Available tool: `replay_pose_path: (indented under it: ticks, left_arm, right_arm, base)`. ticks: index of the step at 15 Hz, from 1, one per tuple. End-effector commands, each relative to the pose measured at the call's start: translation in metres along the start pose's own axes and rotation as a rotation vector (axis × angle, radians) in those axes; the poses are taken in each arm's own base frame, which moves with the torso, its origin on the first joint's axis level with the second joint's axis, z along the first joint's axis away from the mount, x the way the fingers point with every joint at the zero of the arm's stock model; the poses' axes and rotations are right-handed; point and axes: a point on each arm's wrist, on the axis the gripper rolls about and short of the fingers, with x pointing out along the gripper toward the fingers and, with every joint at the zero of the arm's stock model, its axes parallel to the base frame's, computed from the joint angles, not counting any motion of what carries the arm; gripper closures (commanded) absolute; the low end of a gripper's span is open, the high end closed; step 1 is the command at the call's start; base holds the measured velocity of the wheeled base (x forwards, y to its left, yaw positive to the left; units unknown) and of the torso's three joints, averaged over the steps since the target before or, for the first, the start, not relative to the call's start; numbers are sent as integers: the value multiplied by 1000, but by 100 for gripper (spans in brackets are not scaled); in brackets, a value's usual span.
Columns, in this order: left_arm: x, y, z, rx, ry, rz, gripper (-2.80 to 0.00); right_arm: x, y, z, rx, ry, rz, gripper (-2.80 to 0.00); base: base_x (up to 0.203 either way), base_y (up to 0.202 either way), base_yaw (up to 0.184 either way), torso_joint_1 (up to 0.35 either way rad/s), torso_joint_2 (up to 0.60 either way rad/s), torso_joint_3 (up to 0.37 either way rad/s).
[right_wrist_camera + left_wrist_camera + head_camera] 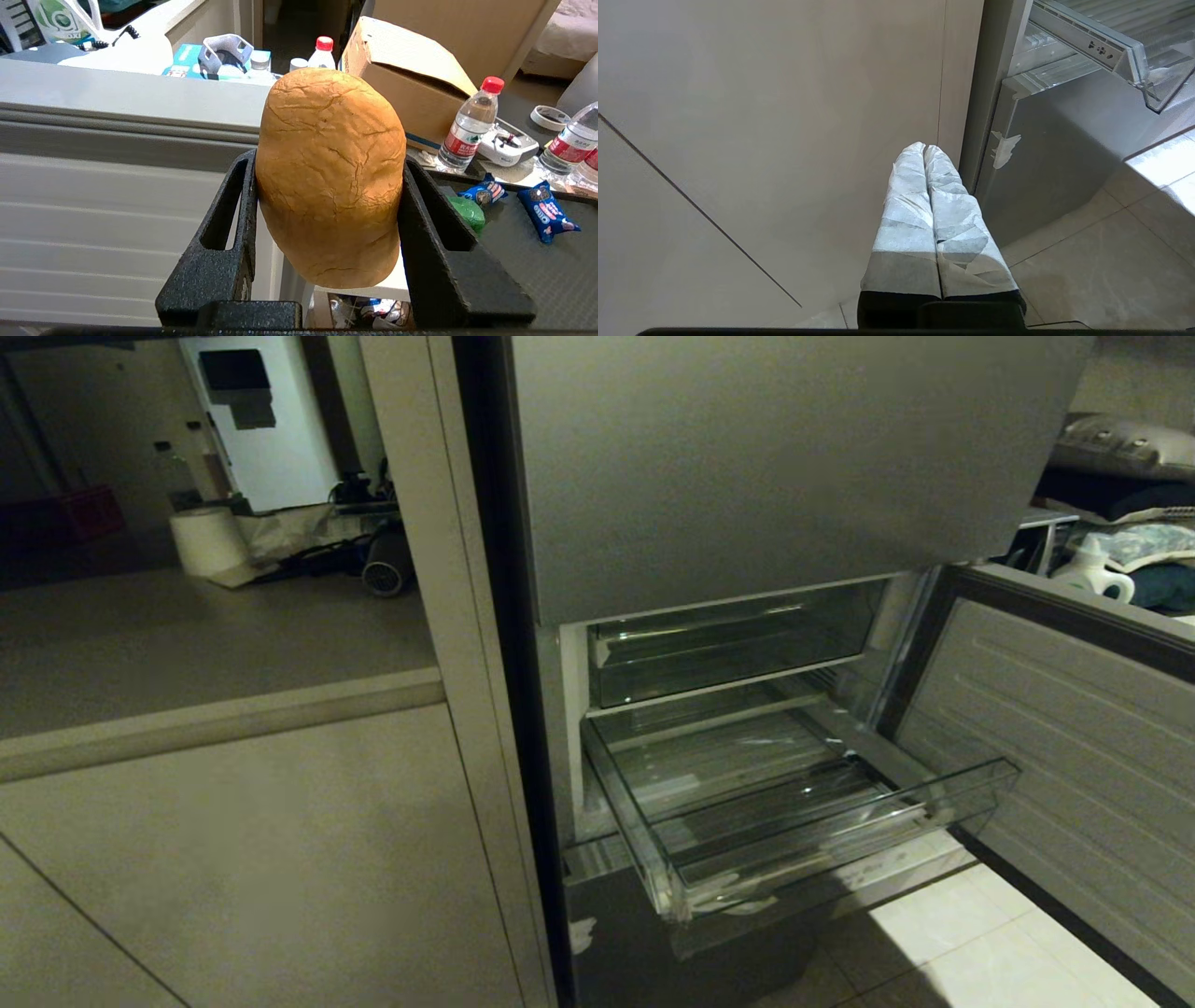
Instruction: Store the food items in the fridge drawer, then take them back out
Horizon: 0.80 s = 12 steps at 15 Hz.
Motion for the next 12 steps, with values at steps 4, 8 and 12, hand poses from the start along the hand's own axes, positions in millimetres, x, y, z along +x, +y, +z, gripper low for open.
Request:
replay_pose_path:
  ticks: [4, 8, 12]
  left_arm:
    - [0, 0, 0, 0, 3, 0, 0]
    - [0, 0, 0, 0, 2, -2, 0]
    - [0, 0, 0, 0, 2, -2, 0]
  right_arm:
    - [-14, -2, 21, -15, -108, -44, 0]
    - [4, -25, 31, 1, -50, -229, 0]
    - [51, -67, 13, 97, 136, -382, 0]
  base:
    - [0, 0, 0, 0, 0, 0]
    - [0, 0, 0, 0, 0, 0]
    - [0, 0, 0, 0, 0, 0]
